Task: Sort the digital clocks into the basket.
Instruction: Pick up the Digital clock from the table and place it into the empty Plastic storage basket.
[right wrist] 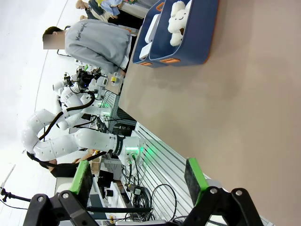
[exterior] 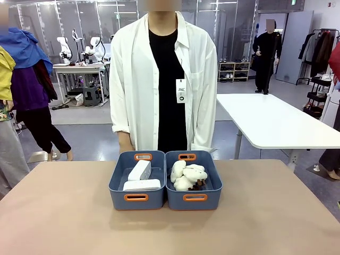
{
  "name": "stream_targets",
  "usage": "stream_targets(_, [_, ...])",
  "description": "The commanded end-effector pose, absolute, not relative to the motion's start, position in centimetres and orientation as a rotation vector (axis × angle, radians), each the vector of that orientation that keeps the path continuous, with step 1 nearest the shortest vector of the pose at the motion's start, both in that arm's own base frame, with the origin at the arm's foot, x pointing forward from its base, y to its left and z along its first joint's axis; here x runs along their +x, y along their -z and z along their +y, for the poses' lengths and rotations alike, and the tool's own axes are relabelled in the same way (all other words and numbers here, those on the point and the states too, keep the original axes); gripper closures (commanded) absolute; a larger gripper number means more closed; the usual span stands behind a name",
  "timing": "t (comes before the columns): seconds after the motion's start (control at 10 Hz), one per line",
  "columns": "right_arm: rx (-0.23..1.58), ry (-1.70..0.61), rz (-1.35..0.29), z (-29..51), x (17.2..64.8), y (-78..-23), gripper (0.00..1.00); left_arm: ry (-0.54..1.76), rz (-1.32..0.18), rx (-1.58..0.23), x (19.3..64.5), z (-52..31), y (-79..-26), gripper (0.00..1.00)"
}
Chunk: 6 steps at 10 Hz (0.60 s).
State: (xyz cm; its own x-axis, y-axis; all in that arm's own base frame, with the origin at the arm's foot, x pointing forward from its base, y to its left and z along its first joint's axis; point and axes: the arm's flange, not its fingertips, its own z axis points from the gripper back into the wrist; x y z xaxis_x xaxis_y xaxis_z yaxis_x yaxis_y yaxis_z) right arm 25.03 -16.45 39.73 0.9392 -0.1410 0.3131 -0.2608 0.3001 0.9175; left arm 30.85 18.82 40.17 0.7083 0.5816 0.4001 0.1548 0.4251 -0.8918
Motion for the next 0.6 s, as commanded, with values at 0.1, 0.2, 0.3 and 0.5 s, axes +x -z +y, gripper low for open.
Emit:
stream_targets(0.1, [1.265, -0.084, -0.354, -16.30, 25.01, -39.84, 0.00, -0.309, -0.765, -1.141, 30.61, 18.94, -40.61, 0.00])
stream_targets(0.2, [1.265, -0.084, -0.354, -16.30, 25.01, -39.84, 0.00, -0.309, -0.765, -1.141, 30.61, 18.94, -40.61, 0.00])
stream_targets(0.3, [1.265, -0.084, -0.354, -16.30, 25.01, -39.84, 0.00, -0.309, -0.765, -1.141, 30.61, 18.94, -40.61, 0.00])
stream_targets(0.5, [1.265, -0.084, -0.354, -16.30, 25.01, -39.84, 0.00, -0.309, -0.765, -1.141, 30.61, 18.94, -40.61, 0.00])
